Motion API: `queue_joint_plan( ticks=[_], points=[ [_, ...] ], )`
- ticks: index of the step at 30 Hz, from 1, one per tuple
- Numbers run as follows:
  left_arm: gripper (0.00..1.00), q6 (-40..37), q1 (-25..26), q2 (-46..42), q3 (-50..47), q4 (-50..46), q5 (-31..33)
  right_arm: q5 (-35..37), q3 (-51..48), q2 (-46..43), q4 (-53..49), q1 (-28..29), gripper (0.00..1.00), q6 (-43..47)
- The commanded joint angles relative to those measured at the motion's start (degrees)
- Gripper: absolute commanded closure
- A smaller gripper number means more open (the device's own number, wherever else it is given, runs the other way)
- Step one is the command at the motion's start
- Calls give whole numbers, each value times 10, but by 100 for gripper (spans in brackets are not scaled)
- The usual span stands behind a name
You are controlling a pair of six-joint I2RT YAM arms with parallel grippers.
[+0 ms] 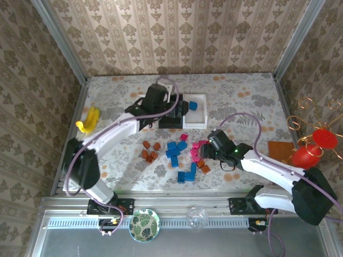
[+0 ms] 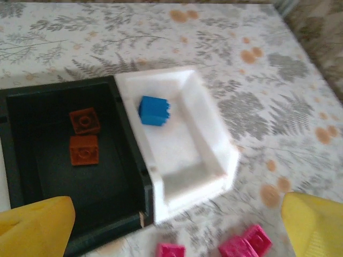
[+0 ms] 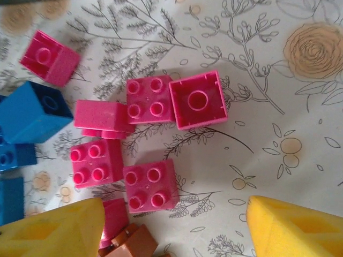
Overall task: Sort the legos into containers by color
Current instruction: Place the lego in the container, then move the lego to the center of the table.
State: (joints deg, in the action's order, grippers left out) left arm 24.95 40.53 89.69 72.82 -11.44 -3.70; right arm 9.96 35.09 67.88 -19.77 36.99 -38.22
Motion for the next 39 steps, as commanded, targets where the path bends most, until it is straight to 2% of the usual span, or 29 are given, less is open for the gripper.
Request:
queue_joint_plan(
  ticks=[1,6,12,17,21,28,34,39],
  points=[
    [0,17,21,-57,-87,34,7,-3,5,20,6,-3,28,-15],
    [0,25,58,-173,-222,58,56,25,-9,4,31,-7,30,-26],
    [0,41,93,-293,-315,27,127,-67,-11,24,74,-104,37,0],
    [0,56,95,-383,-378,16,136,-92,26,92,71,-144,45,34],
    [0,64,96,-409,-390,-23,147,-89,39,140,82,-157,47,38],
    [0,82,96,-424,-412,-28,146,-67,50,189,68,-170,53,34],
    [0,82,96,-426,-413,-40,149,-1,49,152,23,-182,57,8],
    [0,88,95,-427,-420,-38,148,-12,54,108,21,-187,55,27]
  ],
)
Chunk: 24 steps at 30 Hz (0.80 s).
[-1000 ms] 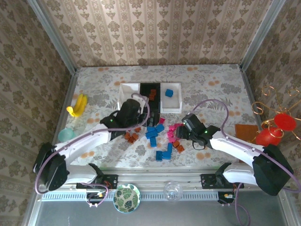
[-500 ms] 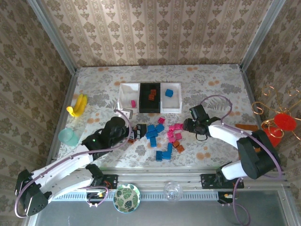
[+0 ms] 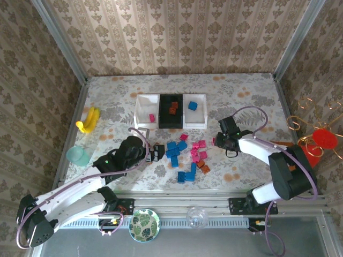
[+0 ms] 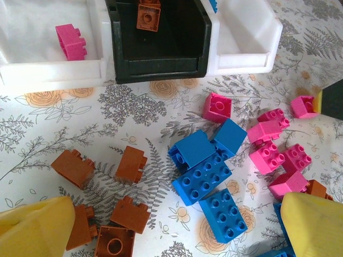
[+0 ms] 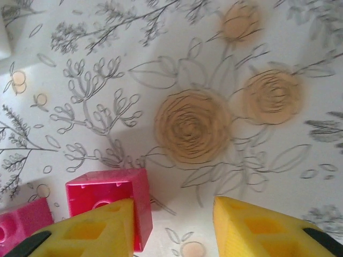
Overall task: Sort the legos into containers by color
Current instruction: Move the lego to the center of the table, then pick up the lego from the center of the table.
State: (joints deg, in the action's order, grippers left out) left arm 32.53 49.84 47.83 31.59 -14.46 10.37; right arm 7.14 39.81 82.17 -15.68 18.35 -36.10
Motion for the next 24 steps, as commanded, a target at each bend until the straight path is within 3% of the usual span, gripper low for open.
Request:
queue_joint_plan(
  ticks=[1,6,13,18,24],
  points=[
    [0,13,2,-8,-10,-7,6,5,5,-51,-8,3,52,11],
    [0,14,3,-7,-12,1,9,-6,19,-43,14,33,35,2],
    [0,17,3,-5,-14,-3,8,32,61,69,2,33,32,-20],
    [0,21,2,-8,-18,-6,10,31,86,121,-10,34,41,-31],
    [0,17,2,-11,-15,-11,13,30,77,103,4,33,60,-17]
  ],
)
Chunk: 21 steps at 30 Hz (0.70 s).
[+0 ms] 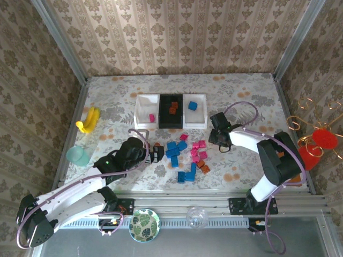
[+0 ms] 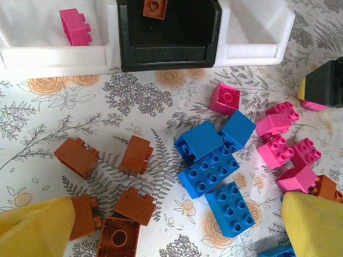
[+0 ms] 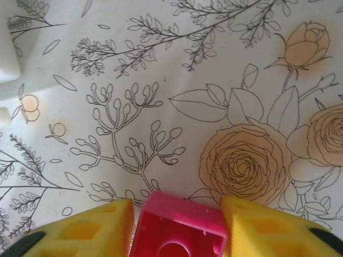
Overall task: Sort the legos into containers by color
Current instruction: Pick up the lego from the center of the table, then place the lego in the container.
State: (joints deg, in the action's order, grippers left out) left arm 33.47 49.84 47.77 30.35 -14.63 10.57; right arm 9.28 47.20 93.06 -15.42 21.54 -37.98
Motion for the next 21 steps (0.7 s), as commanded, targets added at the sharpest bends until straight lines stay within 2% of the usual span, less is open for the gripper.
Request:
queue_joint_plan(
  ticks=[1,6,9,12,16,21],
  points=[
    [0,7,3,-10,-1,-14,14,5,1,-17,3,1,62,9],
    [0,3,2,-24,5,-44,34,-35,-12,-117,21,11,69,37],
    [0,7,1,-43,7,-70,60,-97,21,-151,34,35,69,64],
    [0,18,0,-65,6,-98,88,-143,105,-99,25,80,69,93],
    [0,37,-1,-87,2,-127,106,-157,229,13,26,135,69,110],
    [0,54,0,-103,-1,-155,94,-188,383,157,26,145,69,82]
  ],
)
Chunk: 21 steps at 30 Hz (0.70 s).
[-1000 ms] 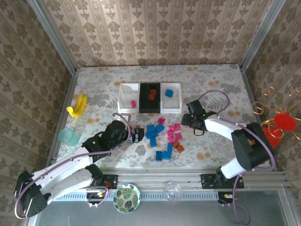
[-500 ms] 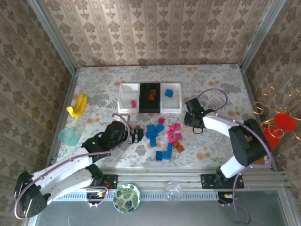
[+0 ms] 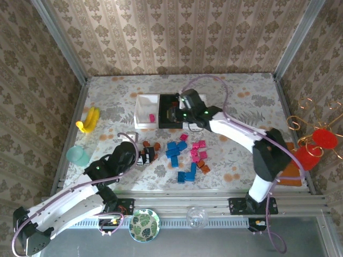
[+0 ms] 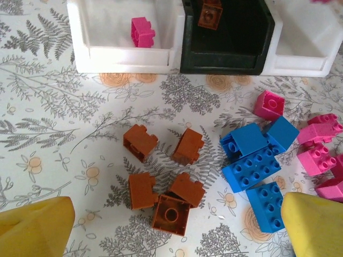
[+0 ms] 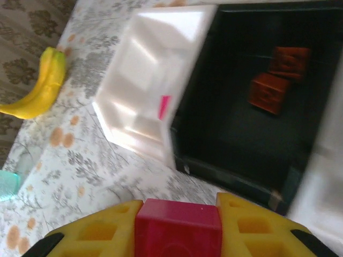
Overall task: Sort the legos into containers by color
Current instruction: Place the lego in the container.
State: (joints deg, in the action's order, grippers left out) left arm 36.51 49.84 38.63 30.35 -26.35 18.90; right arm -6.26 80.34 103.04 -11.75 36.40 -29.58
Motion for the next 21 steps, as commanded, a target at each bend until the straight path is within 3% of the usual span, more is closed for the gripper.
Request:
queue_joint_plan(
  ticks=[1,11,14,15,18,21],
  points=[
    [0,27,0,-13,-1,-44,9,-38,89,87,-19,1,69,-2],
    [0,55,0,-20,-26,-60,-29,-23,412,315,-147,24,69,-10],
    [0,53,1,-9,-33,-51,-51,-47,506,371,-180,21,67,-28],
    [0,51,1,-3,-34,-48,-58,-54,536,388,-187,21,64,-31],
    [3,47,1,21,-36,-36,-76,-59,601,418,-220,22,42,-35],
    [8,42,1,45,-40,-17,-86,-53,607,409,-226,21,36,-32]
  ],
)
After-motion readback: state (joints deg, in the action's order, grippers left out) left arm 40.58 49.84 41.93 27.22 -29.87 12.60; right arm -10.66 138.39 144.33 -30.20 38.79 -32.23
